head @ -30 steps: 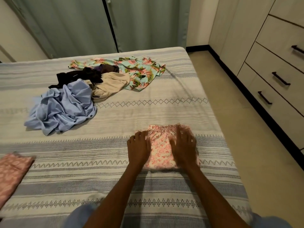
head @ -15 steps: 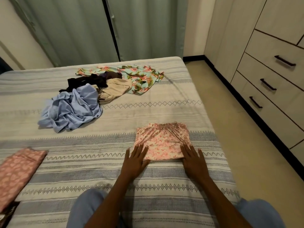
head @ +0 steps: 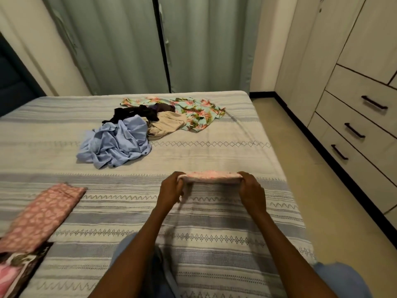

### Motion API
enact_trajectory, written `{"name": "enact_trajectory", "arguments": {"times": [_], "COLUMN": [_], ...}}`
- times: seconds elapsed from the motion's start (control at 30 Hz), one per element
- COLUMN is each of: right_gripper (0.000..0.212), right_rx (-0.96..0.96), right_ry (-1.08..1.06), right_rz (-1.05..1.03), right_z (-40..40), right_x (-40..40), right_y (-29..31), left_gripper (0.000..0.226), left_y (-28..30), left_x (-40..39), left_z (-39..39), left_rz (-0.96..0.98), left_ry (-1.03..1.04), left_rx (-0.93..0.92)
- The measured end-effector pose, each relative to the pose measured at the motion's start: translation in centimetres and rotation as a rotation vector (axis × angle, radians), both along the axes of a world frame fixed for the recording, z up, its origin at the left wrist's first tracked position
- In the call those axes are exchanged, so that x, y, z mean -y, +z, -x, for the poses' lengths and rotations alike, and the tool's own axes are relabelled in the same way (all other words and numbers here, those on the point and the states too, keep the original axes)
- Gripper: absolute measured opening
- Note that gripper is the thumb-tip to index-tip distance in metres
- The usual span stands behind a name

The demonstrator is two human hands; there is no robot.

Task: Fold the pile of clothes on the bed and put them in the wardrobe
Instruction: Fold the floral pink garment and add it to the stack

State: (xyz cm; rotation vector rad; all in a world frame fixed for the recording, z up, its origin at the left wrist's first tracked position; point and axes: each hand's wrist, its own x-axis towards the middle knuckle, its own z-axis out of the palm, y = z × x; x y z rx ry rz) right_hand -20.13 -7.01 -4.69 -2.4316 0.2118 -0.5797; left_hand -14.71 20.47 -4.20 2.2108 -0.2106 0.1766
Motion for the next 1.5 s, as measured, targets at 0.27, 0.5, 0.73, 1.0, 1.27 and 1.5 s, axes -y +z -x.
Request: {"name": "enact_trajectory", "arguments": {"times": [0.27, 0.5, 0.73, 1.0, 1.27, 1.5], "right_gripper": [0.02, 0.02, 0.016, 0.029, 0.022, 0.027], "right_rx": [0.113, 0.016, -0.004, -0.055, 0.083, 0.045], "right_ry": [0.332, 0.683, 0.937, 1.075, 1.031, 0.91], "right_rz": [-0.03, -0.027, -0.11, -0.107, -0.326, -0.077], "right_z": [-4.2, -5.5, -5.0, -6.7, -12.8, -17.7], "right_x": [-12.8, -29.0, -42.1, -52.8, -59.7, -58.5], "right_y": [7.3, 9.3, 8.6, 8.6, 11.2, 5.1], "left_gripper": [0.016, 0.015, 0.017, 0.018, 0.015, 0.035], "left_y": [6.6, 7.5, 6.7, 6.6, 8.8, 2.5], "left_x": [-13.5, -27.6, -36.7, -43.2, -46.2, -44.6], "left_z": [3.2, 12.0, 19.4, 20.8, 14.2, 10.1], "left_rz": [0.334, 0.468, 0.453, 0.42, 0.419, 0.237], "left_ry": [0.398, 0.7, 0.94, 1.127, 1.123, 0.88], "left_rx": [-0.017, 0.048, 0.115, 0.188, 0.366, 0.015]}}
